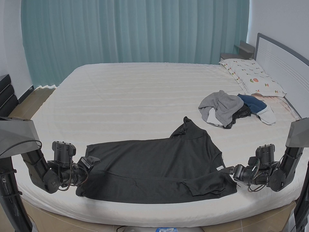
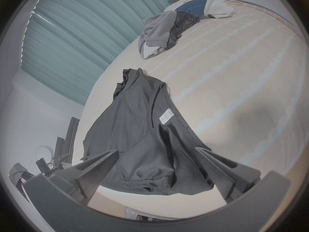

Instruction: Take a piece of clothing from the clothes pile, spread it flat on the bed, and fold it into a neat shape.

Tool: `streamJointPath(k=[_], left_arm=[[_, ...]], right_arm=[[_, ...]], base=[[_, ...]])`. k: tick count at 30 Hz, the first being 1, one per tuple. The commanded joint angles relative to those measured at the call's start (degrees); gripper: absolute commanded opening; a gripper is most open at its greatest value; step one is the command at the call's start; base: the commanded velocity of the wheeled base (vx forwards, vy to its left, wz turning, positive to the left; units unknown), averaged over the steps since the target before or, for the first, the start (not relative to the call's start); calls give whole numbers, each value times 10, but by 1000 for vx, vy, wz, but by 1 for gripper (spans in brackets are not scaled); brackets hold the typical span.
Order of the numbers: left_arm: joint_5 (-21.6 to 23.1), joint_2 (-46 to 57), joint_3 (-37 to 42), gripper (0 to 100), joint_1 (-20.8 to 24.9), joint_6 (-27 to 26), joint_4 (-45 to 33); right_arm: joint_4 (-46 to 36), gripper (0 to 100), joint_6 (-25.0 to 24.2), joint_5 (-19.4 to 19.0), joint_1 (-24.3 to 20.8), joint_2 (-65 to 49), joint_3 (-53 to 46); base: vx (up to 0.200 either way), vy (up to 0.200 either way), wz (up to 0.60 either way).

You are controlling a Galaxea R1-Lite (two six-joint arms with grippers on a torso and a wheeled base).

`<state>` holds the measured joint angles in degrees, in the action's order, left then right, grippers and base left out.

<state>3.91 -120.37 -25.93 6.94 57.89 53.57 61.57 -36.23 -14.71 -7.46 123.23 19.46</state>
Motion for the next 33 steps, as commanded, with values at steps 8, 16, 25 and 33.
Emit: streamJointPath(k=[8,16,25,33], left_arm=[[4,6,-122,100,-55,-18,-53],[12,-109,-245,100,-80,-124,-79],[65,-190,-355,100,-96,-151,-82],[59,-221,-430,100,-96,-153,-147]], right_arm=[[12,100,-62,-7,-4,-2,15],[12,100,-62,-7,-6,2,15],[11,100,-62,-7,-13,3,15],[11,100,-62,-7,-21,4,15]], base=[[0,0,0],[0,0,0],[0,0,0],[0,0,0]])
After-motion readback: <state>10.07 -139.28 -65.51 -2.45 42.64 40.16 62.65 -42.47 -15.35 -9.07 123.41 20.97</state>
